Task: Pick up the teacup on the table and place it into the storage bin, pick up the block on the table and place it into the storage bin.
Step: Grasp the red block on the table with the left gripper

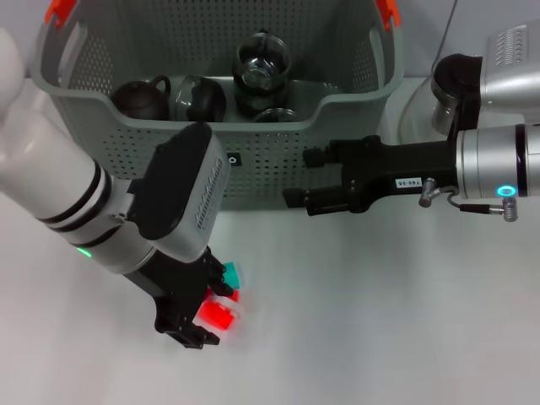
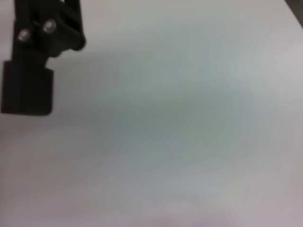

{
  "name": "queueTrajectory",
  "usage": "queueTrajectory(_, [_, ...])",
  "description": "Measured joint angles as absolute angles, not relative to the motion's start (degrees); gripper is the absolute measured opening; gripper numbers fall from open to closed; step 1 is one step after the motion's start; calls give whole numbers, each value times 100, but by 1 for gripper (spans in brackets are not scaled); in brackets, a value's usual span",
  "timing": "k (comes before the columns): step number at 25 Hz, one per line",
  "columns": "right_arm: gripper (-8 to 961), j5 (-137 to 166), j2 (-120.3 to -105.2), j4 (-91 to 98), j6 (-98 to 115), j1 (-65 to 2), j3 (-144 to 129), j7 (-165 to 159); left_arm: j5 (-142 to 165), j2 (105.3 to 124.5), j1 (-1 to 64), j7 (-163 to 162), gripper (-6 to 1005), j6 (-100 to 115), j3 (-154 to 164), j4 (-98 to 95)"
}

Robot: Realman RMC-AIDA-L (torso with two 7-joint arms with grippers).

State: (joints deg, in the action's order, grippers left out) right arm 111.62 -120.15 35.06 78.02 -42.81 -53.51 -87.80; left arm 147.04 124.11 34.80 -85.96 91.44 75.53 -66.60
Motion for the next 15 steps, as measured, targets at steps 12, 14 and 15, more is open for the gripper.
queueTrajectory(12, [852,11162,-12021,3507,7751,-4288,-5352,-8905,14905,12415,3559,-8550,620,9006,7861,-6748])
queueTrajectory(14, [852,11162,-12022,3507,7735,-4289,-5352,-8912,14964,12414,3559,-8548,609,8940,7900,-6743])
queueTrajectory(15, [852,11162,-12023,3507,7724,-4289,-5352,-8912,14990,12416,3559,-8548,604,8910,7914,-6729])
